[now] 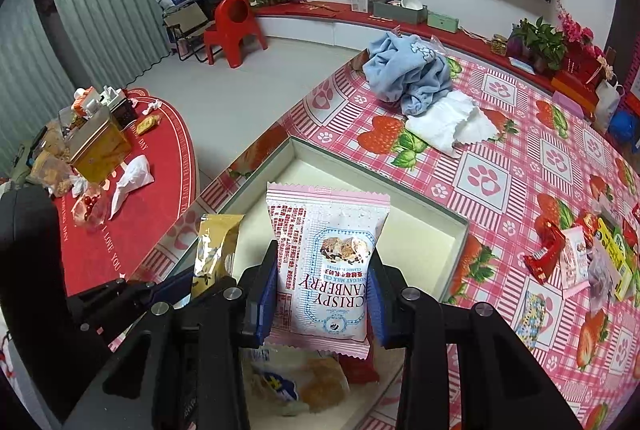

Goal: Organize snacks
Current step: 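Open both grippers to drop the yellow bar and cranberry packet into the tray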

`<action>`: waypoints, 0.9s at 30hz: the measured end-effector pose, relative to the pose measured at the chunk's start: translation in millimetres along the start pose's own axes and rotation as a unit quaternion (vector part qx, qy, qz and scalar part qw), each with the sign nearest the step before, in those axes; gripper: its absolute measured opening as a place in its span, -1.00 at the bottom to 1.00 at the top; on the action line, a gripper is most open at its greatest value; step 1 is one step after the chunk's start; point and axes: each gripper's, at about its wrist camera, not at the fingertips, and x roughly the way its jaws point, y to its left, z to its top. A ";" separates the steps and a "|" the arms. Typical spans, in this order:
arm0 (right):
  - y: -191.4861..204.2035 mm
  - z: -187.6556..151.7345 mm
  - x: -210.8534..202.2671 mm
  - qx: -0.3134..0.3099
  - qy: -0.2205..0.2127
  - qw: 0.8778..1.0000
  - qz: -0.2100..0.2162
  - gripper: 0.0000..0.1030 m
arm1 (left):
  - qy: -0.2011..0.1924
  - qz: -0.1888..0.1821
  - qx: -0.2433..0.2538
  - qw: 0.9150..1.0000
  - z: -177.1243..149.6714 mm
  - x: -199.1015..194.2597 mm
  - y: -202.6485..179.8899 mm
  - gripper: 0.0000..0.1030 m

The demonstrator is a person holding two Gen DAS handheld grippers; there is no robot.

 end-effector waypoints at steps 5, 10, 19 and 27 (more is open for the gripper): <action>4.5 5.7 9.9 -0.003 0.007 1.000 -0.004 -0.24 | -0.003 -0.003 -0.006 1.000 7.0 -2.2 2.3 -0.50; 5.7 11.2 16.1 -0.002 0.023 1.000 0.008 -0.08 | 0.000 0.002 -0.018 1.000 11.4 -1.4 5.6 -0.34; -2.8 3.8 -6.5 0.011 -0.005 1.000 0.006 0.55 | -0.013 0.001 -0.010 1.000 -0.4 -18.8 1.5 0.06; -46.8 -70.7 -54.1 0.057 -0.030 0.998 0.008 0.55 | -0.020 -0.032 0.047 0.998 -47.4 -50.4 -51.1 0.06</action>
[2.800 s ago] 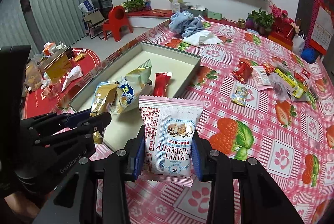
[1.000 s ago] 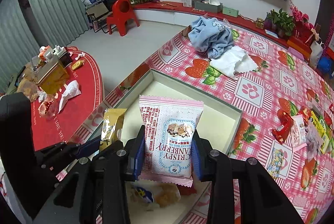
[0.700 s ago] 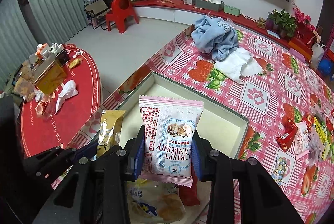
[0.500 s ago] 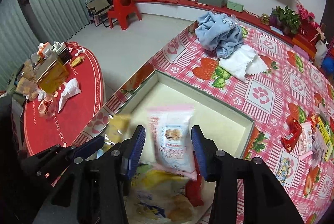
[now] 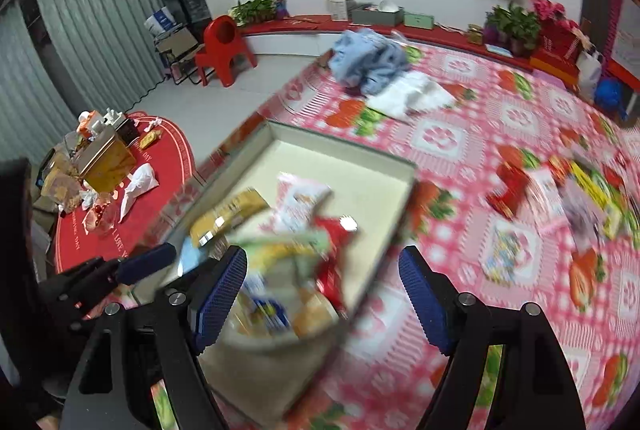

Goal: Organize snacks
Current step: 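Grasp the clear wrapped candy with the right gripper while the left gripper grasps the flowered packet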

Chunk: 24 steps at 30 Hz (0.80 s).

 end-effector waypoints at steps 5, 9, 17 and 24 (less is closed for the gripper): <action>-65.1 -24.4 -28.3 0.035 -0.014 0.998 -0.048 0.55 | -0.006 -0.015 0.076 0.997 -13.1 -9.0 -67.2 0.07; -147.8 -14.5 -52.0 0.085 -0.034 0.991 -0.098 0.54 | 0.009 -0.047 0.104 0.993 -7.7 -1.4 -116.2 0.08; -256.1 26.0 2.8 0.057 0.045 0.986 -0.150 0.54 | 0.055 -0.051 0.125 0.989 5.4 47.3 -183.4 0.10; -264.1 56.7 73.4 -0.046 0.083 0.979 -0.183 0.54 | 0.069 -0.035 0.142 0.987 -8.0 54.3 -184.4 0.10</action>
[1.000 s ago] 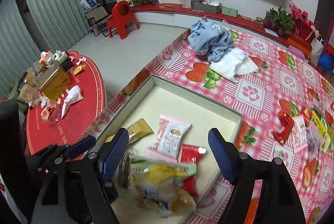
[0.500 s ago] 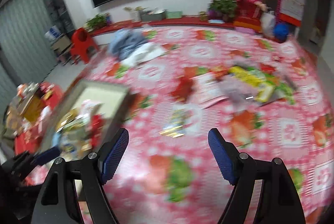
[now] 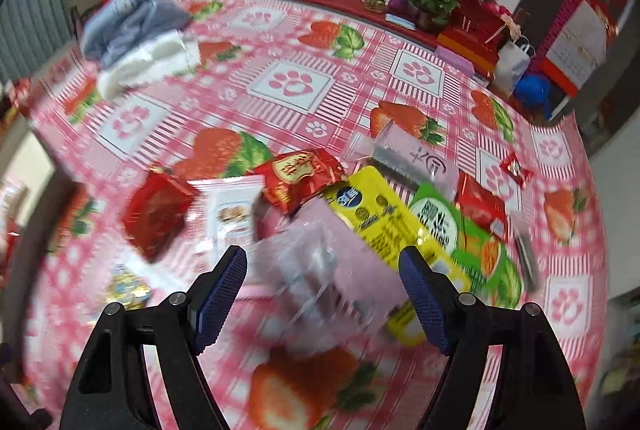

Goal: Organize snacks
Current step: 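Grasp the clear wrapped candy with the right gripper while the left gripper grasps the flowered packet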

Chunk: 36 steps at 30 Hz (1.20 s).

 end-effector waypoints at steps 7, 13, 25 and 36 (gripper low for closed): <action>-12.6 -37.6 6.3 0.039 0.021 0.996 0.078 -0.49 | 0.010 0.002 -0.005 1.000 12.4 18.2 -4.6 0.10; -18.8 -98.5 -28.2 0.083 0.005 0.991 0.101 -0.63 | 0.003 0.005 0.004 1.000 45.8 44.8 -20.5 0.10; -23.5 -152.5 -83.2 0.119 -0.047 0.989 0.071 0.39 | 0.028 0.028 0.001 0.999 81.6 97.9 -23.5 -0.43; -19.9 -166.9 -92.8 0.005 -0.048 0.995 0.087 0.39 | 0.022 0.001 0.021 1.000 27.0 70.2 -20.9 -0.44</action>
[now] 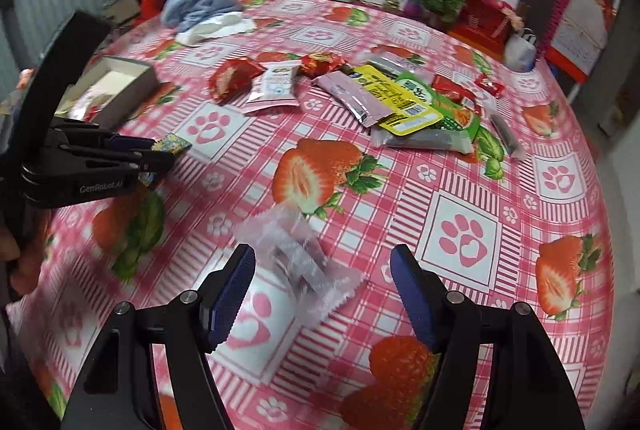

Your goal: Organize snacks

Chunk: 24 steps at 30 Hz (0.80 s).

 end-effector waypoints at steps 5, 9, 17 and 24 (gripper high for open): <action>-1.1 -3.1 10.4 -0.038 0.025 0.998 0.046 0.39 | -0.012 0.006 0.009 1.000 -20.1 -9.0 -5.7 -0.45; 21.0 2.7 42.9 -0.093 0.062 0.993 0.032 0.38 | -0.008 0.007 0.007 1.000 -25.8 -11.6 -4.3 -0.45; 13.0 -14.8 26.8 0.016 0.052 0.997 0.051 -0.43 | -0.010 0.008 0.006 1.000 -51.3 -24.5 -6.2 -0.44; 55.4 -60.6 -16.4 0.114 0.031 0.993 0.017 -0.43 | -0.015 -0.004 0.015 1.000 -99.5 -46.1 -18.1 -0.44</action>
